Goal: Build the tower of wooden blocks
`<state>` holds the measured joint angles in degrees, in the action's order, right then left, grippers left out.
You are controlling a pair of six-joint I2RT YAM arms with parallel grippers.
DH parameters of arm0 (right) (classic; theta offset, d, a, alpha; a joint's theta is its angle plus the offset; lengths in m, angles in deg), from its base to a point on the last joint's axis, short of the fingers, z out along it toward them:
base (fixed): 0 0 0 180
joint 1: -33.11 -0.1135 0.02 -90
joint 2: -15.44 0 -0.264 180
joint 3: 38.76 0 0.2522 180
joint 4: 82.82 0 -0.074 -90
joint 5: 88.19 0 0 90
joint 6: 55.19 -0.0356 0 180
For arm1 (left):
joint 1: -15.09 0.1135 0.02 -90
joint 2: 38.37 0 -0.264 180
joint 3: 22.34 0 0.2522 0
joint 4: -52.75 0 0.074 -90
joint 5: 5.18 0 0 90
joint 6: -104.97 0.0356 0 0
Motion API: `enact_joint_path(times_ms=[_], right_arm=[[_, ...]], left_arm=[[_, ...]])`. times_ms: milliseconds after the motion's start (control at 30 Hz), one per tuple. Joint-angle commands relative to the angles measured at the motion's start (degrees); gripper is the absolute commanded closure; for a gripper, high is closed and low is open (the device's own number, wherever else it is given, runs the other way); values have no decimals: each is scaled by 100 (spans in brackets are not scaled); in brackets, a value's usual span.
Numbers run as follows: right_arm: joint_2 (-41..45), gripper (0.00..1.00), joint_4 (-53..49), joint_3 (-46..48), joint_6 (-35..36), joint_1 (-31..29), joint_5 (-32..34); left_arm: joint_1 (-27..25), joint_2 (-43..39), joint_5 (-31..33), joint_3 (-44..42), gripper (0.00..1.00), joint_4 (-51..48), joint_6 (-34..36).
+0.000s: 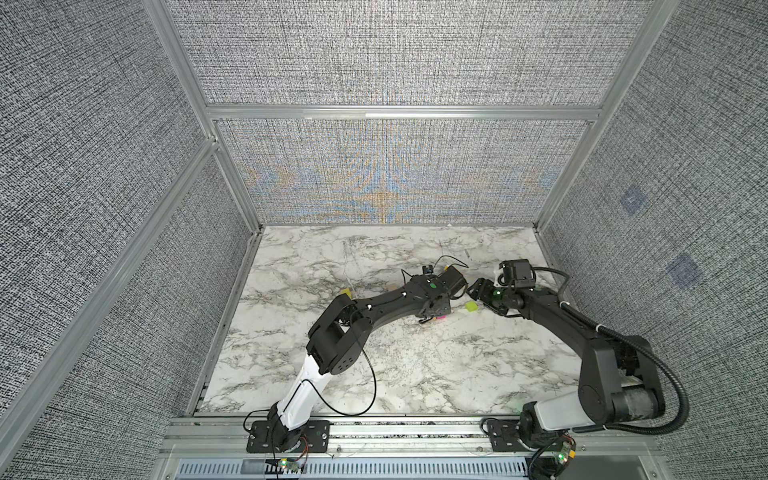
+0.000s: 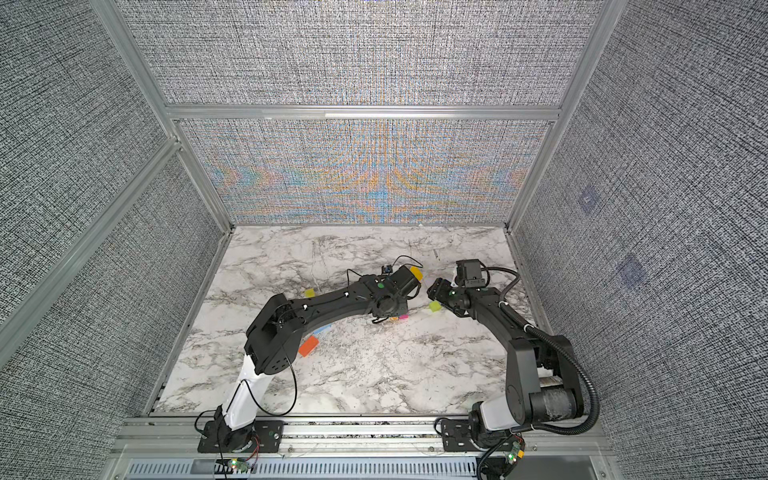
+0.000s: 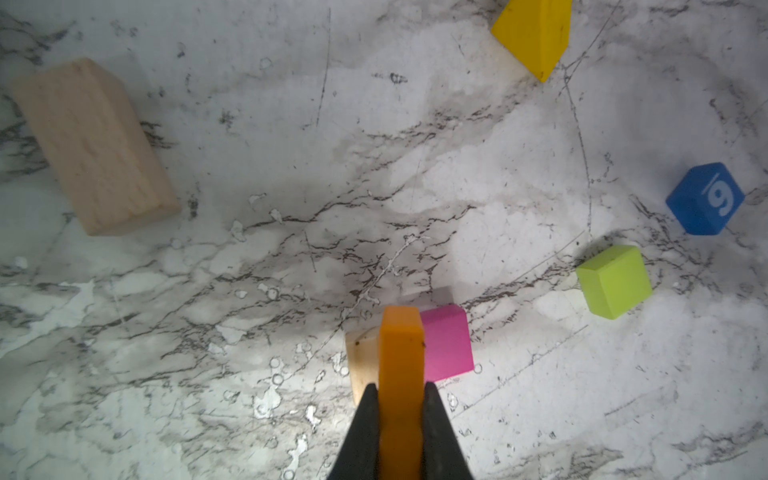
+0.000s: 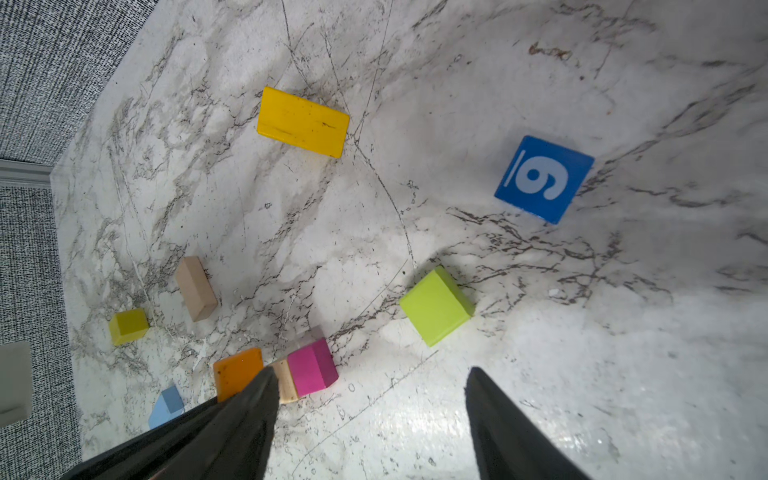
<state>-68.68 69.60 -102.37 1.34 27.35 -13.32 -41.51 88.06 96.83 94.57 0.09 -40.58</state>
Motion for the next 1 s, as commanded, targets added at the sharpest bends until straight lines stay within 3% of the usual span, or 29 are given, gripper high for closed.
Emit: enact_joint_path(times_ms=[0, 633, 967], right_arm=[[-34, 22, 147, 12, -10, 5, -173], [35, 11, 238, 71, -53, 40, -332], [28, 9, 329, 107, -88, 47, -376]], left_arm=[[0, 24, 56, 29, 89, -110, -13], [-97, 55, 273, 22, 89, -297, -157], [-97, 113, 355, 62, 90, -313, -179]])
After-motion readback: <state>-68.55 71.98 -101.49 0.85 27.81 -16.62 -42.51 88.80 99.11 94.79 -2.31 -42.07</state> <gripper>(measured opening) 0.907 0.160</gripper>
